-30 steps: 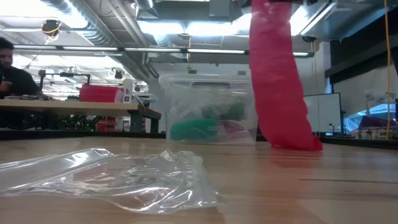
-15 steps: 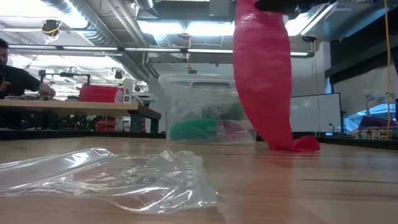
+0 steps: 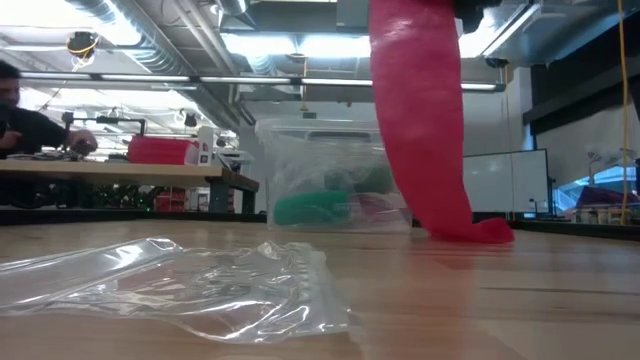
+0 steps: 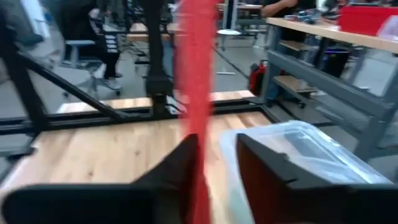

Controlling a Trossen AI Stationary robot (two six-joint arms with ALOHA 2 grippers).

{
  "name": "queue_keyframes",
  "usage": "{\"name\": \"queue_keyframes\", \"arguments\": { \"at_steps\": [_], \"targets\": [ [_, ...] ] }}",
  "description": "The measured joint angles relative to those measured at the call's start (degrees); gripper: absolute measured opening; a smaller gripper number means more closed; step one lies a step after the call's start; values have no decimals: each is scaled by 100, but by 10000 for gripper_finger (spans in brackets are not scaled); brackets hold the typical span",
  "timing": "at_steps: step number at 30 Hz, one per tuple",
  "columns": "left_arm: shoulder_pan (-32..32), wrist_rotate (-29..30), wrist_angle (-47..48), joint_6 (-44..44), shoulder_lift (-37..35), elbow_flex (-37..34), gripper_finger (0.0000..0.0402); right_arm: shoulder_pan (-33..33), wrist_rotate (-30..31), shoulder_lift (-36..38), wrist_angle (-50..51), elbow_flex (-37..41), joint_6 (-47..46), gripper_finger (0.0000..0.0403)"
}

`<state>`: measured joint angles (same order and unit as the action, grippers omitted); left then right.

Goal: Roll bandage
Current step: Roll the red bandage

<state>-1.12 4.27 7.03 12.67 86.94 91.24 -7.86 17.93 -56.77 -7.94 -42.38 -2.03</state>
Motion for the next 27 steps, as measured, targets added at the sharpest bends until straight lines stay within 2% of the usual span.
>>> {"name": "queue_keyframes", "arguments": {
  "at_steps": [5,9,14,18,20,23,27],
  "targets": [
    [10,0,0,4,-2,0,11,0,-259,0,623,-538,-106,213],
    [10,-1,2,8,-2,0,11,0,-258,0,1418,-988,-209,254],
    [10,0,9,10,-2,0,11,-4,-375,17,2719,-1479,-686,270],
    [10,-2,7,19,-2,0,11,-245,-393,24,3286,-1347,-1042,267],
    [10,-1,17,20,-2,0,11,-435,-48,12,3093,-1042,-1033,263],
    [10,-2,10,32,-2,0,11,-607,576,-4,2148,-415,-813,259],
    [10,-2,-32,30,-2,0,11,-638,734,-25,619,287,-523,255]
  ]
}}
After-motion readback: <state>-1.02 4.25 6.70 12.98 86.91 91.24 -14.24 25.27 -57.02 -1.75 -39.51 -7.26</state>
